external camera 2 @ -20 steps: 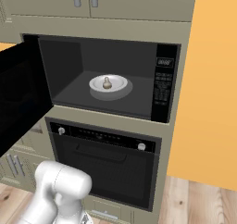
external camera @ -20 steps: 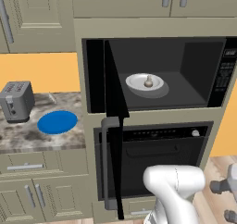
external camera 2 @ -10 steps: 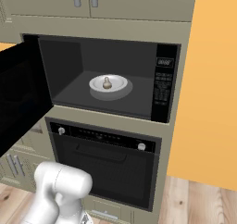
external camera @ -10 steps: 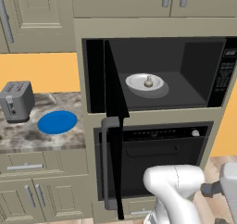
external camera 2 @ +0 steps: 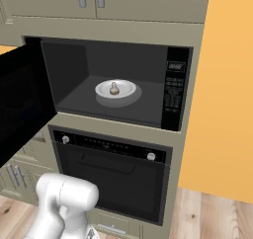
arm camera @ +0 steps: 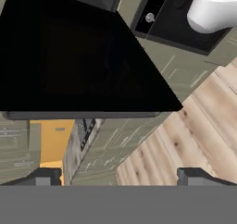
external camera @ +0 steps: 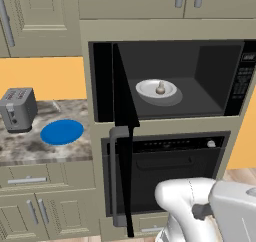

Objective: Pick the mushroom from the counter and place it in the microwave. Then turn on the microwave.

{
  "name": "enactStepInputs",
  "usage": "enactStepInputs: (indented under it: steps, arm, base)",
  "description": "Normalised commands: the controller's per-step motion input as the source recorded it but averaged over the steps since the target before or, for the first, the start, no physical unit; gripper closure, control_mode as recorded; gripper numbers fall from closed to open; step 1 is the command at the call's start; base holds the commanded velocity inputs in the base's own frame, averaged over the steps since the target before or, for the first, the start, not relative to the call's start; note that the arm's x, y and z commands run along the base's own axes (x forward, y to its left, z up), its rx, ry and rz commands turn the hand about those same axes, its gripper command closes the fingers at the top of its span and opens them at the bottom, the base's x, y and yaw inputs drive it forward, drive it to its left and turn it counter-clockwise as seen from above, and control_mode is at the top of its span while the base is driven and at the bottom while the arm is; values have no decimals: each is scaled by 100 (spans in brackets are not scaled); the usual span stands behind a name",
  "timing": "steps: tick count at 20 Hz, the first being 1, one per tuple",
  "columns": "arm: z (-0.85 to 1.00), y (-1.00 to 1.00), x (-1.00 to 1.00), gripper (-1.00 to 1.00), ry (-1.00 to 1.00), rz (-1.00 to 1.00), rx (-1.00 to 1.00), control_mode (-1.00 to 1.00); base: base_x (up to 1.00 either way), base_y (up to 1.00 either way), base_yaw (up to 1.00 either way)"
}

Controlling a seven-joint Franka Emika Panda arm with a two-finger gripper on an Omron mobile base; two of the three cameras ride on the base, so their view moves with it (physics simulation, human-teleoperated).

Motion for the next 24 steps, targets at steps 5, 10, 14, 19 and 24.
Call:
enactStepInputs:
  steps: [5, 10, 14, 19, 24]
  arm:
    - [-13, 31, 4, -100, 0, -3, 6, -100]
    - [-10, 31, 3, -100, 0, 0, 8, -100]
    - [-10, 31, 10, -100, 0, 0, 9, -100]
    - [-13, 19, 20, -100, 0, 0, 6, -100]
    - [-16, 18, 32, -100, 0, -3, 3, -100]
  base:
    - [0, 0, 0]
    - [0, 0, 0]
    - [0, 0, 0]
    - [0, 0, 0]
    - [0, 0, 0]
